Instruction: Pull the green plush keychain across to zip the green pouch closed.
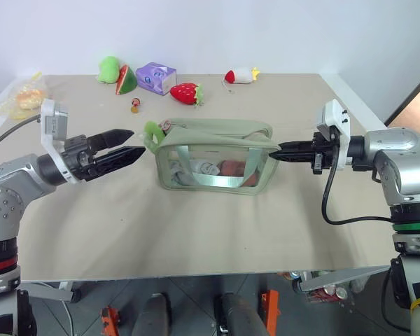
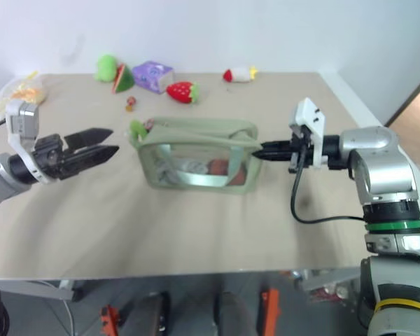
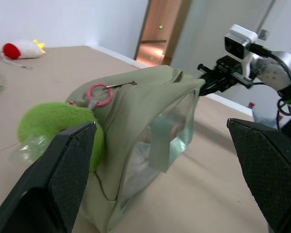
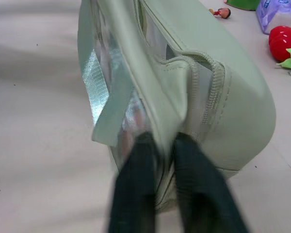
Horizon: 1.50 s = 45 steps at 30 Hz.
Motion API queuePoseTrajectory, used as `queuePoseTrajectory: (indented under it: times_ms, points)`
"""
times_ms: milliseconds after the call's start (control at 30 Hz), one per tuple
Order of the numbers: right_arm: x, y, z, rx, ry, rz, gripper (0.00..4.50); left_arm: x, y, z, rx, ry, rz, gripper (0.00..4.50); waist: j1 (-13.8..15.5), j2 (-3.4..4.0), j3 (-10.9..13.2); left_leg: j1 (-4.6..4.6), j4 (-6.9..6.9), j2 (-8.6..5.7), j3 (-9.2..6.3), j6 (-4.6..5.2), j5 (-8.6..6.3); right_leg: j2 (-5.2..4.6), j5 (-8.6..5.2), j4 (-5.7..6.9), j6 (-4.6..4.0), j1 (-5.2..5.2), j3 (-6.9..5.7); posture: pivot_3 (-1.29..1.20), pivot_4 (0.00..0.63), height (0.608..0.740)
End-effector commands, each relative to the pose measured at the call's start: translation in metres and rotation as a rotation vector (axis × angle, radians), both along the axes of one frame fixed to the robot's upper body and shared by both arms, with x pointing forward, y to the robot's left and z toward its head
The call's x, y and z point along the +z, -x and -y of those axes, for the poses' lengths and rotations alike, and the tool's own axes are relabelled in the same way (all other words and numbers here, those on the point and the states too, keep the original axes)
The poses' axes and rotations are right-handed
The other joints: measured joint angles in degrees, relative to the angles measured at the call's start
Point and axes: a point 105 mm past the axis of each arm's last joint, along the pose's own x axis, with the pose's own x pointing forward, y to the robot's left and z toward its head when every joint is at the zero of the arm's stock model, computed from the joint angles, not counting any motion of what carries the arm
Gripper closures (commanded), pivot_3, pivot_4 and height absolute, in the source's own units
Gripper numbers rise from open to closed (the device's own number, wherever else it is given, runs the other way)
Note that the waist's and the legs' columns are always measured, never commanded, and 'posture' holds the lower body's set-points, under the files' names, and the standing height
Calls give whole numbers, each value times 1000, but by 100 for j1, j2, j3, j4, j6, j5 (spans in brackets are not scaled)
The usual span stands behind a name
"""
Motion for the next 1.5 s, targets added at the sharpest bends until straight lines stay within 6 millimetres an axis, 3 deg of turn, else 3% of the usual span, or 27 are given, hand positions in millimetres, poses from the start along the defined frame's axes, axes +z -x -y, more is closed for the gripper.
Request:
queuePoseTrajectory:
  times_ms: [33, 167, 300, 1300, 1467, 1500]
  points:
    - [15, 2, -5, 33, -18, 47, 4462, 8, -12, -19, 120, 31, 42, 0, -2, 0, 0, 1, 0, 0, 0, 0, 0, 0, 0, 0, 0, 0, 0, 0, 150, 740]
    - [14, 2, -6, 31, -20, 47, 4462, -2, -31, -37, 230, 58, -15, 0, -3, 0, 0, 1, 0, 1, -1, 0, 0, 3, 1, 1, 0, 0, -1, 0, 150, 740]
    - [12, -5, -2, -28, -5, 66, 4462, -25, -45, -44, 299, 2, -88, 0, -6, 0, 0, 1, -1, 2, 1, 0, 0, 3, 17, 0, 25, -1, 1, 0, 150, 740]
    - [8, 5, -2, -53, -17, 73, 4462, -43, -94, 10, 226, 102, -178, 0, -18, -2, -1, -1, 16, 1, 1, 3, 2, 6, 36, 0, 36, 3, 7, 0, 150, 740]
    - [8, 6, -1, -55, -17, 76, 4500, -45, -91, 15, 198, 94, -169, 1490, -17, -2, -1, -1, 17, 1, 1, 3, 2, 6, 37, 0, 37, 3, 8, 0, 150, 740]
    - [8, 6, -1, -55, -17, 77, 4500, -44, -91, 16, 196, 95, -168, 1975, -17, -2, -1, -1, 17, 1, 1, 3, 2, 6, 37, 0, 37, 3, 8, 0, 150, 740]
